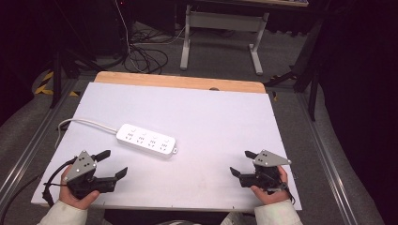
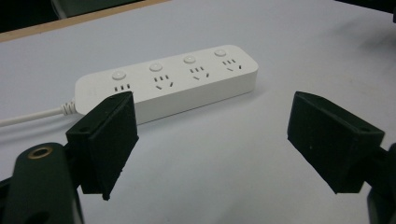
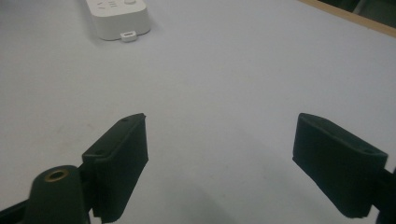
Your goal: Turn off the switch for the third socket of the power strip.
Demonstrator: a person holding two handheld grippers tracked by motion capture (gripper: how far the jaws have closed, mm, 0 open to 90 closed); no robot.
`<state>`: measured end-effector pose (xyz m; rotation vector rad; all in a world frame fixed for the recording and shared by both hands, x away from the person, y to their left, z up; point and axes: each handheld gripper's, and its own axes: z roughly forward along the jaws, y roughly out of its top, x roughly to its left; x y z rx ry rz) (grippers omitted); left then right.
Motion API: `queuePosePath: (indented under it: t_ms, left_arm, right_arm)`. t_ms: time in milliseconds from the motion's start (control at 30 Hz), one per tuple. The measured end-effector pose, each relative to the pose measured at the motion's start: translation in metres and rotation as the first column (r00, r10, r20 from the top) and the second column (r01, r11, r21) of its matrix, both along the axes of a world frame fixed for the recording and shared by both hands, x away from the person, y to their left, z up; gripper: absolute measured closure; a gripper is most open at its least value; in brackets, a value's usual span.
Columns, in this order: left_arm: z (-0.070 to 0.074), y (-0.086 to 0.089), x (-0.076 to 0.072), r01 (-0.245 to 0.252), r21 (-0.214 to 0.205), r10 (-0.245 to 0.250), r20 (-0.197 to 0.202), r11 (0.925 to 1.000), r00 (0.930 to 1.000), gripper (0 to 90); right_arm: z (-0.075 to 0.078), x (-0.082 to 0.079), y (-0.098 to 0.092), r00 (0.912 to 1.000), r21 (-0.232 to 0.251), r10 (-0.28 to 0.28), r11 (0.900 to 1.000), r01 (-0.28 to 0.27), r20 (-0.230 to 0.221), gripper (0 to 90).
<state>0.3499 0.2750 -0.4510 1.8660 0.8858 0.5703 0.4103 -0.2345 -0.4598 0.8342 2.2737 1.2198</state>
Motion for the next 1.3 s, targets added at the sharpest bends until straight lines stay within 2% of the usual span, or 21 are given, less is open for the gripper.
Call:
queuePosePath:
  t_ms: [100,200,300,367,433,667,900,1100,1300]
  left_arm:
    - [0.001,0.002,-0.001,-0.007,-0.003,0.007,0.003,1.0,1.0,16.3]
    - [0.001,0.002,-0.002,-0.009,-0.023,0.009,-0.002,0.9997,1.0,16.2]
    - [0.001,0.001,-0.002,0.006,0.024,-0.007,0.013,0.9997,0.9999,16.5]
    - [0.002,-0.001,-0.002,0.003,0.04,-0.004,0.022,0.9992,0.9997,16.5]
    - [0.003,0.0,-0.003,0.004,0.033,-0.005,0.021,0.9995,0.9998,16.6]
    - [0.006,0.001,-0.003,0.001,-0.011,-0.001,-0.015,0.9999,0.9999,19.8]
    - [0.011,-0.002,-0.004,-0.005,0.04,0.005,0.002,0.9992,1.0,25.4]
    - [0.019,-0.004,-0.004,0.034,0.035,-0.033,-0.009,0.9988,0.9994,24.1]
    - [0.028,-0.009,0.002,0.037,0.038,-0.036,-0.031,0.9986,0.9989,24.0]
  right_arm:
    - [0.0,0.0,0.001,0.9999,0.003,0.011,0.9999,-0.011,-0.001,18.5]
    - [0.0,-0.001,0.001,0.9997,0.008,0.025,0.9996,-0.025,0.004,18.4]
    - [0.0,-0.001,0.0,0.9996,0.009,0.027,0.9996,-0.027,0.006,18.4]
    - [0.0,0.0,0.0,0.9997,0.009,0.022,0.9997,-0.022,0.005,18.4]
    - [0.0,0.0,0.0,0.9998,0.009,0.021,0.9997,-0.021,0.005,18.4]
    - [0.001,-0.001,0.0,0.9998,0.009,0.018,0.9998,-0.018,0.007,18.4]
    - [0.001,-0.001,-0.002,1.0,0.024,0.004,0.9997,-0.005,0.006,18.5]
    - [0.001,-0.001,-0.001,0.9999,0.029,0.014,0.9995,-0.014,-0.002,18.4]
    - [0.001,-0.002,0.0,0.9999,0.025,0.017,0.9995,-0.017,-0.001,18.4]
